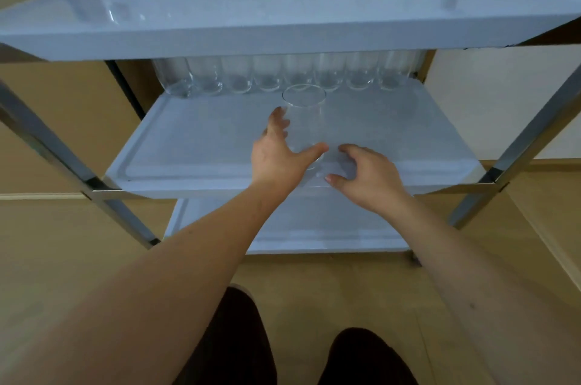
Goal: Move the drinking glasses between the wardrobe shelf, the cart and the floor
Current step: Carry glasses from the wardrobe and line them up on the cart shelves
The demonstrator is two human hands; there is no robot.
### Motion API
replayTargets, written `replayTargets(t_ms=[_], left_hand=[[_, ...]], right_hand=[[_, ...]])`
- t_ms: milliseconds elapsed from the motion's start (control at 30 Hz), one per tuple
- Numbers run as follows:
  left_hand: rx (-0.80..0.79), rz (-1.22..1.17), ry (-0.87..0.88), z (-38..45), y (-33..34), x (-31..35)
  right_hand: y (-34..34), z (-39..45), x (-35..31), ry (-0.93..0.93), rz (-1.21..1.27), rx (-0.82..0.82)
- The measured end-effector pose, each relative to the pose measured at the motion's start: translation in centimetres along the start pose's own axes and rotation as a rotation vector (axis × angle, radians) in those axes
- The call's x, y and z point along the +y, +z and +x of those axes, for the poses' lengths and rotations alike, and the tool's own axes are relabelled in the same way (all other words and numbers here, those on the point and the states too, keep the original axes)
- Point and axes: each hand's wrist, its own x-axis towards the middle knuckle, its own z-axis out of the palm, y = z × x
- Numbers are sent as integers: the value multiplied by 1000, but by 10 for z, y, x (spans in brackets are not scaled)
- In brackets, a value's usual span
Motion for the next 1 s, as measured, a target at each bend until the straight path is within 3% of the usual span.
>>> replayTargets(t_ms=[167,300,567,700,867,1000], left_hand=[[-168,196,-1,5,-24,2],[-158,347,14,5,-63,-27],[-122,643,0,17,-129,-109],[-91,693,-31,33,-152,-127],[-167,767,-86,63,-172,-143],[-108,786,-84,66,-169,-153]], right_hand=[[-7,1,-28,57,306,-5],[-2,9,-49,48,491,41],[28,41,-80,-26,520,55],[55,72,-115,-79,484,16],[79,109,-153,-94,494,-27],[92,137,-178,-142,453,-37]])
